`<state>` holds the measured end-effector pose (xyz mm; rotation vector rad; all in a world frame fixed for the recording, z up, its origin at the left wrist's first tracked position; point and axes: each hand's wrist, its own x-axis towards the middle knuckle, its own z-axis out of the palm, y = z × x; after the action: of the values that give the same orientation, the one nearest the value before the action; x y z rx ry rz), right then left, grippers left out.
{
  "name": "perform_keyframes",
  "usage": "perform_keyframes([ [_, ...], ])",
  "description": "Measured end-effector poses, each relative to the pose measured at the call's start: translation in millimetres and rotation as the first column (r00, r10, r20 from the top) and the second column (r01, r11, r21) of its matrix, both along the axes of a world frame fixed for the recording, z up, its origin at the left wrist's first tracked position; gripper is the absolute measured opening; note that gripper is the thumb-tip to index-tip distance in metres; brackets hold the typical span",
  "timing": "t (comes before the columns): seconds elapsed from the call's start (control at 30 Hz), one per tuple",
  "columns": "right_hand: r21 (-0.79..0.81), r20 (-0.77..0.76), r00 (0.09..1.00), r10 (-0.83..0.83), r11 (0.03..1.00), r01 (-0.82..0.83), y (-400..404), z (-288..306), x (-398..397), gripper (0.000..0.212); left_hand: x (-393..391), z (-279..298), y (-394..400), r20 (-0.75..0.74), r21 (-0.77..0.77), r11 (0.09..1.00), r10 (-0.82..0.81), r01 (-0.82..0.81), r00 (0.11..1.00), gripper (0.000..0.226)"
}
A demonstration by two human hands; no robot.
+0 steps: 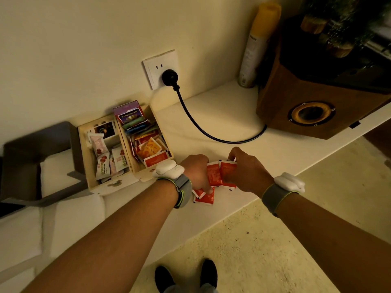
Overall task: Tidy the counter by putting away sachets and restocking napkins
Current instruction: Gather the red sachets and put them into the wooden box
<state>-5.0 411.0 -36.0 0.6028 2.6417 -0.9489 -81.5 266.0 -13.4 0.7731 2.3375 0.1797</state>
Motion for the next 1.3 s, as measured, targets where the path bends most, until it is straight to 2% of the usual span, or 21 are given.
perform_keyframes([
  [0.3, 0.035, -0.035, 0.999, -0.009, 0.999, 0.011, -7.1, 2.7, 2.1, 0.034, 16.8, 2.1, -1.0, -0.154, 0.066, 0.997, -0.033, 0.044, 0.988, 0.051],
  [0.6, 0.017, -0.041, 0.999, 0.002, 1.000, -0.001, -14.8, 3.6, 10.2, 0.035, 17.8, 3.2, -5.6, -0.070, 0.044, 0.998, -0.047, 0.050, 0.996, 0.058],
  [1.0, -0.129, -0.105, 0.994, -0.012, 0.992, -0.002, -18.5, 21.2, 3.5, 0.038, 24.7, -0.6, -37.2, 0.011, 0.310, 0.937, 0.167, -0.162, 0.986, 0.039],
  [1.3, -0.258, -0.208, 0.978, -0.025, 0.966, -0.030, -37.5, 69.3, -42.4, 0.045, -7.1, 60.3, -94.7, 0.045, 0.504, 0.786, 0.391, -0.359, 0.919, 0.052],
])
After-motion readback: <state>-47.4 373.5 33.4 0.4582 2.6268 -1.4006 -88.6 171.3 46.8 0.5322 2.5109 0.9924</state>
